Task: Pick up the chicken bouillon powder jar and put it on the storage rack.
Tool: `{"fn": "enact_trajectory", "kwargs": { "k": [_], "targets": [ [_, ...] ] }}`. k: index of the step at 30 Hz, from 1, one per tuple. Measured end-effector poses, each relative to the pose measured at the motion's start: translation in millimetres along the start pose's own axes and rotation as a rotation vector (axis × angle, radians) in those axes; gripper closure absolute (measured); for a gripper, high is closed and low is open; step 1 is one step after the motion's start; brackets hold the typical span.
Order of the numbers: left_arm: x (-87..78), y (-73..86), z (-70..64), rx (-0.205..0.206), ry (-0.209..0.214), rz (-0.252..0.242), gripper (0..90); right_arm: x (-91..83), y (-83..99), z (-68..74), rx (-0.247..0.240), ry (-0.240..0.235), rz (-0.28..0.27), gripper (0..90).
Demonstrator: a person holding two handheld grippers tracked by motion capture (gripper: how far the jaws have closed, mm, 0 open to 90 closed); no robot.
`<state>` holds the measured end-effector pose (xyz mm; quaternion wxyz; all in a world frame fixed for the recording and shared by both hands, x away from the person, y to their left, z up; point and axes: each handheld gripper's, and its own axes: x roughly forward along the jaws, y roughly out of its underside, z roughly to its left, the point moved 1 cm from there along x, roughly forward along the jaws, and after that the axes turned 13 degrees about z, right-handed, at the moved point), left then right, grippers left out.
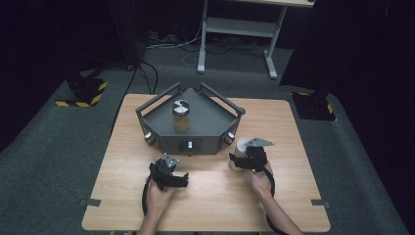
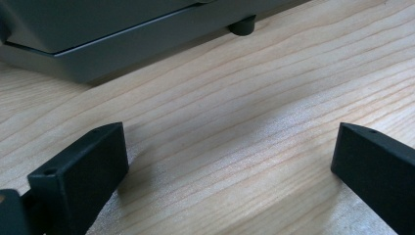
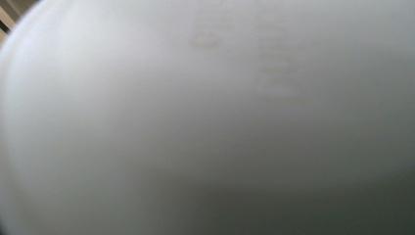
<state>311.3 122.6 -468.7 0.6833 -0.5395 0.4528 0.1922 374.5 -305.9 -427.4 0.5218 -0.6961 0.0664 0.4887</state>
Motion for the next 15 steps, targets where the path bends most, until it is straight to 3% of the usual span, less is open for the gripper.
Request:
{"fn": "enact_trajectory", "kwargs": {
  "k": [15],
  "targets": [
    [0.0, 0.0, 0.0, 0.0, 0.0, 0.0, 0.3, -5.2, -4.1, -0.7, -0.021, -0.013, 0.012, 32.2]
  ]
}}
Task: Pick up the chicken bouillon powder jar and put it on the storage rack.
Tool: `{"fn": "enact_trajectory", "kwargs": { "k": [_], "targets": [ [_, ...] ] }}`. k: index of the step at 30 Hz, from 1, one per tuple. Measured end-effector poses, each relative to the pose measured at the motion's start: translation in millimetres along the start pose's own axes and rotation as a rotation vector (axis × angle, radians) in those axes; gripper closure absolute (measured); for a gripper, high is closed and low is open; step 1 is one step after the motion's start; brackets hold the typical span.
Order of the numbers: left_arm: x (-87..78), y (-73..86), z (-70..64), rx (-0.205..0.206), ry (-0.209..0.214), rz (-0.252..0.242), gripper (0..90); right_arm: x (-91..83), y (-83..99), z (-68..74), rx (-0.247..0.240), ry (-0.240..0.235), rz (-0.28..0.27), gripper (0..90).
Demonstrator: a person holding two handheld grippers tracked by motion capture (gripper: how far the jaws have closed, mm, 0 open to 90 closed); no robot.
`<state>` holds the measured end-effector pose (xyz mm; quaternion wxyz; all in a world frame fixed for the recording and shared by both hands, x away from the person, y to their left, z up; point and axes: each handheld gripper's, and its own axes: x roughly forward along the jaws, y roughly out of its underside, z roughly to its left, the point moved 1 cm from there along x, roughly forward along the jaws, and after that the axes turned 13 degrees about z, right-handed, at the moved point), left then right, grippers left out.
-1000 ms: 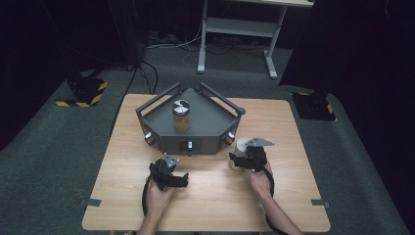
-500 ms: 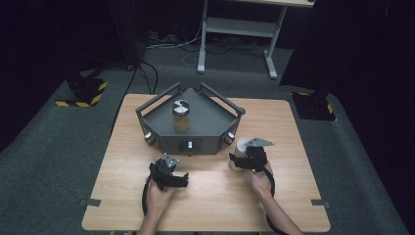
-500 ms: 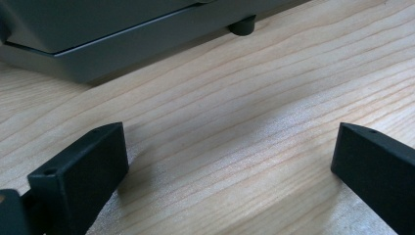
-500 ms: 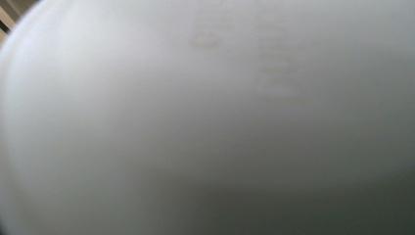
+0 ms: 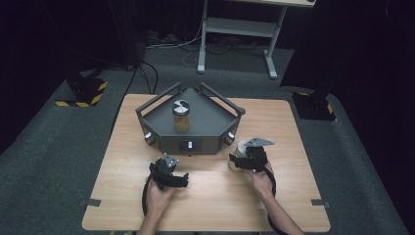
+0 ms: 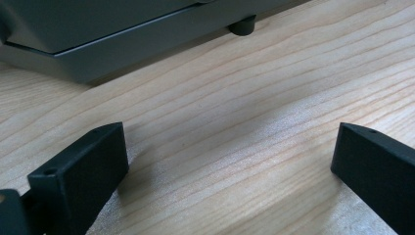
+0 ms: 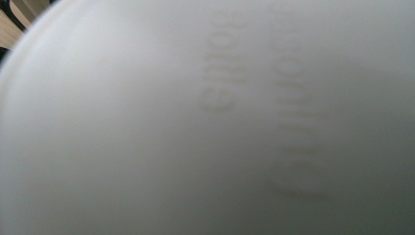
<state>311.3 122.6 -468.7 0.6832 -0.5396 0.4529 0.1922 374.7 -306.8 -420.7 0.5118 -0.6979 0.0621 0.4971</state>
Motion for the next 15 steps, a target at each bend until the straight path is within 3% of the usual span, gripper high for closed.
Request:
{"fn": "enact_trajectory", "kwargs": {
  "k": [15],
  "targets": [
    [0.0, -0.1, -0.1, -0.001, 0.0, 0.0, 0.3, -22.3, -13.1, 1.2, -0.052, -0.017, -0.03, 32.4]
  ]
}}
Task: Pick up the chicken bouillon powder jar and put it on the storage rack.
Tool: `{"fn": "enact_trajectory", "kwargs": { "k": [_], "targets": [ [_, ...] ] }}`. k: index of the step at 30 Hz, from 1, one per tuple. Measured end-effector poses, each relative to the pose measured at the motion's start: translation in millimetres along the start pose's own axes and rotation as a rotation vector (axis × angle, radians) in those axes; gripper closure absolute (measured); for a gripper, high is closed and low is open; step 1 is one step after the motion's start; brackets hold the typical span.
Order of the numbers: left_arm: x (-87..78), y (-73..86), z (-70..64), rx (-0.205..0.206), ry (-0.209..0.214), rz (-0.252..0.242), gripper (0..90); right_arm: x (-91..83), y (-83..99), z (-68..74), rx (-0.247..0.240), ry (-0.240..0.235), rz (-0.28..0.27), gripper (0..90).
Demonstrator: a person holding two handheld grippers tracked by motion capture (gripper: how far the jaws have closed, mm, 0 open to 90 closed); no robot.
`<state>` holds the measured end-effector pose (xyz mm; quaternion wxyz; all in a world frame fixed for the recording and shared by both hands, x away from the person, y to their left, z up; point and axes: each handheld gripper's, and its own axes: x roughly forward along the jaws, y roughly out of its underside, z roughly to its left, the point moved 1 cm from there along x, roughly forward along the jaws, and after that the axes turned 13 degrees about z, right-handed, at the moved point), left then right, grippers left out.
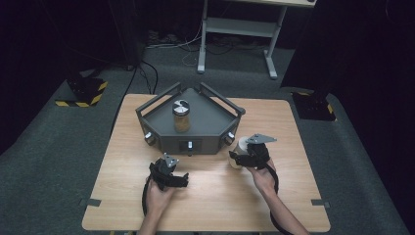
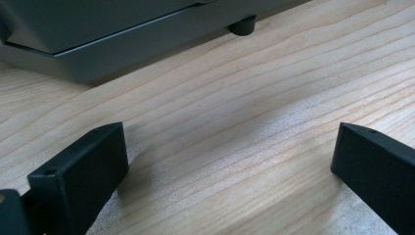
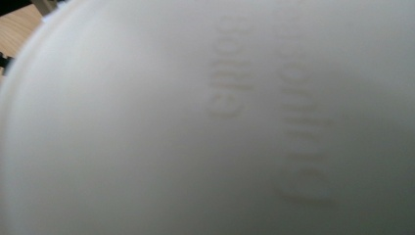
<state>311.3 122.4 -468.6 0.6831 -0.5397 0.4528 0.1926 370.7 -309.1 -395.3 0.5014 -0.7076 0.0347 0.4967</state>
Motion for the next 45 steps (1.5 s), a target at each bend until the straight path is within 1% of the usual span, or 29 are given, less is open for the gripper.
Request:
{"fn": "enact_trajectory", "kwargs": {
  "k": [4, 10, 14, 20, 24, 29, 34, 37, 45],
  "targets": [
    [0.0, 0.0, 0.0, 0.0, 0.0, 0.0, 0.3, -7.6, -5.9, 1.1, -0.015, -0.007, -0.01, 32.5],
    [0.0, 0.0, 0.1, 0.0, 0.0, 0.0, 0.3, -20.9, -20.6, 3.1, -0.044, -0.027, -0.012, 32.5],
    [0.1, 0.1, 0.0, 0.0, 0.0, 0.0, 0.3, -30.3, -32.9, 6.7, -0.073, -0.032, -0.011, 32.5],
    [0.1, 0.0, 0.0, 0.0, 0.0, 0.0, 0.3, -44.2, -53.9, 8.5, -0.106, -0.062, -0.015, 32.6],
    [0.0, 0.0, 0.0, 0.0, 0.0, 0.0, 0.3, -50.8, -67.7, 7.9, -0.12, -0.083, -0.02, 32.6],
    [0.0, 0.0, 0.0, 0.0, 0.0, 0.0, 0.3, -59.4, -84.8, 8.2, -0.14, -0.097, -0.036, 32.6],
    [0.0, 0.0, 0.0, 0.0, 0.0, 0.0, 0.3, -64.9, -102.7, 8.4, -0.154, -0.102, -0.046, 32.7],
    [0.0, 0.0, 0.0, 0.0, 0.0, 0.0, 0.3, -65.6, -112.6, 6.2, -0.155, -0.116, -0.052, 32.7],
    [-0.1, -0.1, 0.1, 0.001, 0.0, 0.001, 0.3, -61.2, -137.5, 8.0, -0.16, -0.112, -0.043, 32.8]
  ]
}}
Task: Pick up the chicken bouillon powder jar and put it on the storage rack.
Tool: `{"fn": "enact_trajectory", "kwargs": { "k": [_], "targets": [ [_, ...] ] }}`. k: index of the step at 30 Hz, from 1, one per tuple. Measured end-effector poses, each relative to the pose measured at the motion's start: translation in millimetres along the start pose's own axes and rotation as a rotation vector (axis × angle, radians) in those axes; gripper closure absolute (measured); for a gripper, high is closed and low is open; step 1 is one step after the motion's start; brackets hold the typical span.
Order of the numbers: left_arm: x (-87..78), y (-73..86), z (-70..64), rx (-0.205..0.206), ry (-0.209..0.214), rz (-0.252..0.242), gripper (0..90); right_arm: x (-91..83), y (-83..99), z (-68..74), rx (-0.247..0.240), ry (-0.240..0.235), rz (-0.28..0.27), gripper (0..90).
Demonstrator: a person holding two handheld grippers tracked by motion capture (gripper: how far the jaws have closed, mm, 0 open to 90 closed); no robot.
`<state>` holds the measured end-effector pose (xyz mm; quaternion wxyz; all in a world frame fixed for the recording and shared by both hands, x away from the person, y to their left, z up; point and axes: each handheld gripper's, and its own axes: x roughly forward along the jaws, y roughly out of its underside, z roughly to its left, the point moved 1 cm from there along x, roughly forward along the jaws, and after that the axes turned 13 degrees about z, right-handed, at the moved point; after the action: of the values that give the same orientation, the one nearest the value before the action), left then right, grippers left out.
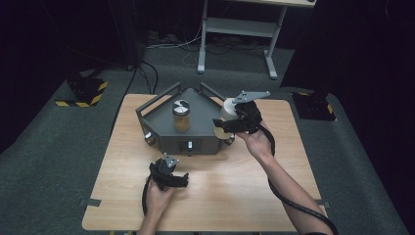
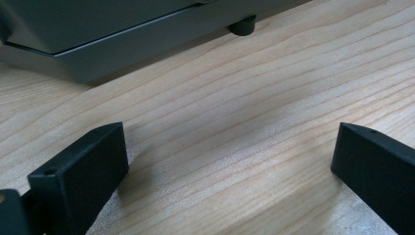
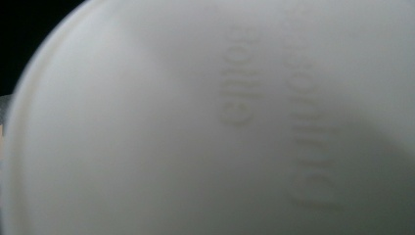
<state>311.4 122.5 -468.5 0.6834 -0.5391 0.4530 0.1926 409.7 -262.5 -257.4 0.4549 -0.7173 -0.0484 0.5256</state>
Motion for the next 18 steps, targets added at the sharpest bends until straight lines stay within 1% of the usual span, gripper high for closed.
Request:
{"fn": "enact_trajectory", "kwargs": {
  "k": [10, 18],
  "targets": [
    [0.2, 0.2, -0.1, -0.002, 0.001, -0.001, 0.4, 13.3, -27.0, -3.6, 0.007, 0.024, 0.027, 32.8],
    [0.2, 0.2, -0.1, -0.002, 0.001, -0.001, 0.4, 28.8, -41.2, -6.6, 0.026, 0.046, 0.054, 32.9]
  ]
}}
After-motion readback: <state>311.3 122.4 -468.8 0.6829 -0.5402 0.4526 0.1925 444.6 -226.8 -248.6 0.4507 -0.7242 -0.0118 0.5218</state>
